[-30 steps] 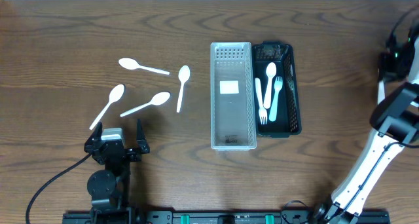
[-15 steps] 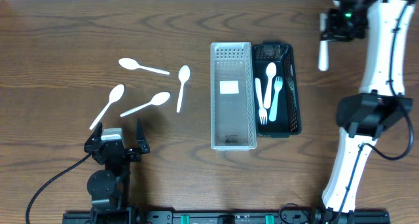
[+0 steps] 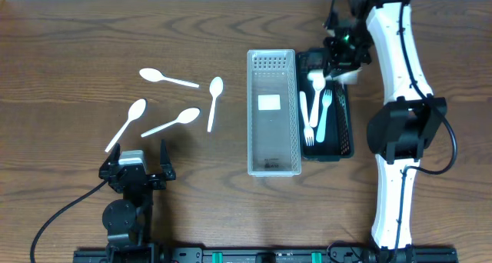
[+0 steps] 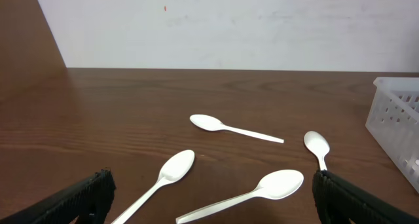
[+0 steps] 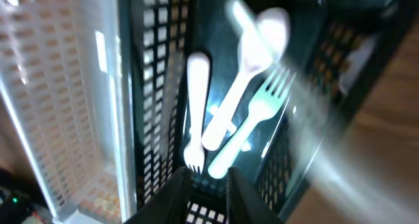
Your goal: Pack container
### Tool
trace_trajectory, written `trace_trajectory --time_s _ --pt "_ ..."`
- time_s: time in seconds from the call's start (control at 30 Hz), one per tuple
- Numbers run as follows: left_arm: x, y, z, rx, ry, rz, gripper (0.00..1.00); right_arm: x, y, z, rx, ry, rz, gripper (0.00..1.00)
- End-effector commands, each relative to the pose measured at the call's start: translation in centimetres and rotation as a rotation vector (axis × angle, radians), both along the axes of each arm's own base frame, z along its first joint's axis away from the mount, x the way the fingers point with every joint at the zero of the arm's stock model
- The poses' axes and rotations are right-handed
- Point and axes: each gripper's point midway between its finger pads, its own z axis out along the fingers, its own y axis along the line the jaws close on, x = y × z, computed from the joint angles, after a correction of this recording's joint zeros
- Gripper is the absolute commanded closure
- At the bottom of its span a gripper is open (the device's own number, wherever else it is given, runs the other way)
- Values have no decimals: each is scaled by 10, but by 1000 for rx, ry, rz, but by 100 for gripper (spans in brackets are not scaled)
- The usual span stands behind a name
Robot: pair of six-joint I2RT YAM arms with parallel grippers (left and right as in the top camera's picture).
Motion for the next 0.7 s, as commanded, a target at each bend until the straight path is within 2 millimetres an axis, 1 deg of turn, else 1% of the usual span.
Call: trace_trajectory --time_s 0.0,0.1,0.17,0.23,0.3,0.37,0.4,0.43,0.47,0.5,0.53,0.6,0.67 --pt "0 4 -18 8 46 17 2 -5 4 2 -21 5 9 73" --pt "0 4 -18 8 46 17 2 -4 1 3 -28 0 6 68" --pt "0 4 -18 8 46 17 2 -3 -4 5 -28 -4 -5 58" --pt "0 4 -18 8 46 17 2 -2 -11 8 -27 -14 -21 45" --pt "0 4 -18 8 46 17 2 1 -26 14 -50 -33 -45 31" --pt "0 4 -18 8 46 17 2 5 -53 22 -113 -68 -81 16" --pt "0 4 -18 8 46 17 2 8 -73 30 -155 -94 -119 1" --pt "0 4 -18 8 46 17 2 9 -94 39 -195 -120 -164 1" --pt "0 4 -18 8 46 17 2 10 -119 50 -242 -149 -219 1" --pt "0 4 -18 8 46 17 2 9 -135 58 -268 -166 -253 1" --pt "0 4 -18 8 46 17 2 5 -161 68 -310 -188 -303 1" --pt "0 4 -18 8 46 17 2 -6 -204 84 -379 -208 -384 1" --pt "0 4 -18 8 46 17 2 -21 -241 97 -414 -222 -470 1"
